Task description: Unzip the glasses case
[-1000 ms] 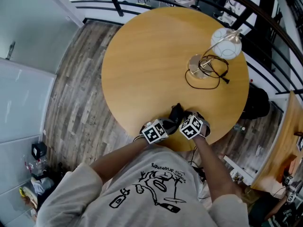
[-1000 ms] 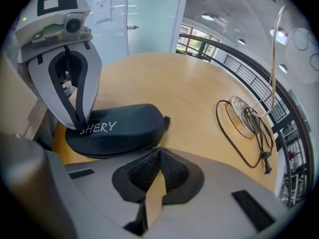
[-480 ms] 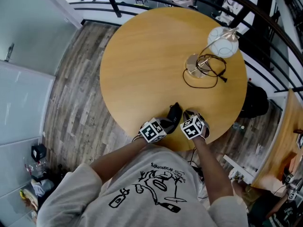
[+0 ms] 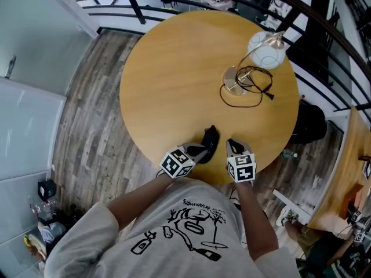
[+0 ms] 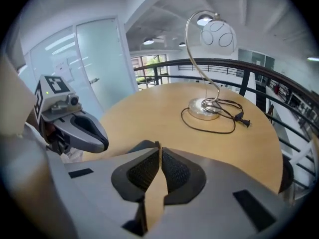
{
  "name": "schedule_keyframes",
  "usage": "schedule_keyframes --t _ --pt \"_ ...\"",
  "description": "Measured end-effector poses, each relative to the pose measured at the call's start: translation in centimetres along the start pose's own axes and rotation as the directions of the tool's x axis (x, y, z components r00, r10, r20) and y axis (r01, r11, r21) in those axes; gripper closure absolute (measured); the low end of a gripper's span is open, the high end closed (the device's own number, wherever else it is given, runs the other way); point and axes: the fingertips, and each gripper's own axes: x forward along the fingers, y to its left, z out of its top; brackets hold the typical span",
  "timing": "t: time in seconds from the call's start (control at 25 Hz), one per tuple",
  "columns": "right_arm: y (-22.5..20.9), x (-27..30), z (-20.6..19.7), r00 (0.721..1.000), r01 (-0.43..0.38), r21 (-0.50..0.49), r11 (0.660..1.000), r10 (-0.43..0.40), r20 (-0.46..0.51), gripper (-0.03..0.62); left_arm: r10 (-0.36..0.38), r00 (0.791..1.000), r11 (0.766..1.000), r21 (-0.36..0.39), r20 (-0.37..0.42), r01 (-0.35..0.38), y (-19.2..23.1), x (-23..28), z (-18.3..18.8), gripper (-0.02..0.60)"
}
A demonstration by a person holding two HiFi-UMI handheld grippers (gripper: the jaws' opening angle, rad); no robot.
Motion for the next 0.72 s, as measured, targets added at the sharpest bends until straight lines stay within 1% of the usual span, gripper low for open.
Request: schedule_keyframes --t 0.08,0.2,0.4,0.48,0.72 --pt "1.0 -1.5 1.3 0.999 -0.020 0.036 0.999 0.018 0.048 0.568 0.009 0.999 1.000 -0.006 0.034 -0.008 -0.4 -0.8 1.1 0.574" --pt "2.8 -3.7 3.4 0.992 -0.058 0.063 0.996 0.050 0.115 0.568 0.021 0.996 1.000 -0.007 0.090 -0.020 -1.5 -2.0 3.1 0.574" --pt "5.6 -7.2 6.5 0.973 -0.105 0.086 0.991 0.084 0.215 0.568 0.036 0.980 0.999 0.001 0.198 -0.037 -3.5 -4.2 7.1 0.574" --pt "6.3 -8.4 7.5 0.966 -0.111 0.090 0.990 0.086 0.245 0.569 0.040 0.972 0.999 0.005 0.231 -0.042 -4.3 -5.1 8.4 0.574" --pt "8.2 -11.3 9.3 0.949 -0.128 0.097 0.987 0.093 0.302 0.569 0.057 0.954 0.998 0.000 0.294 -0.059 -6.3 -7.4 11.1 0.574"
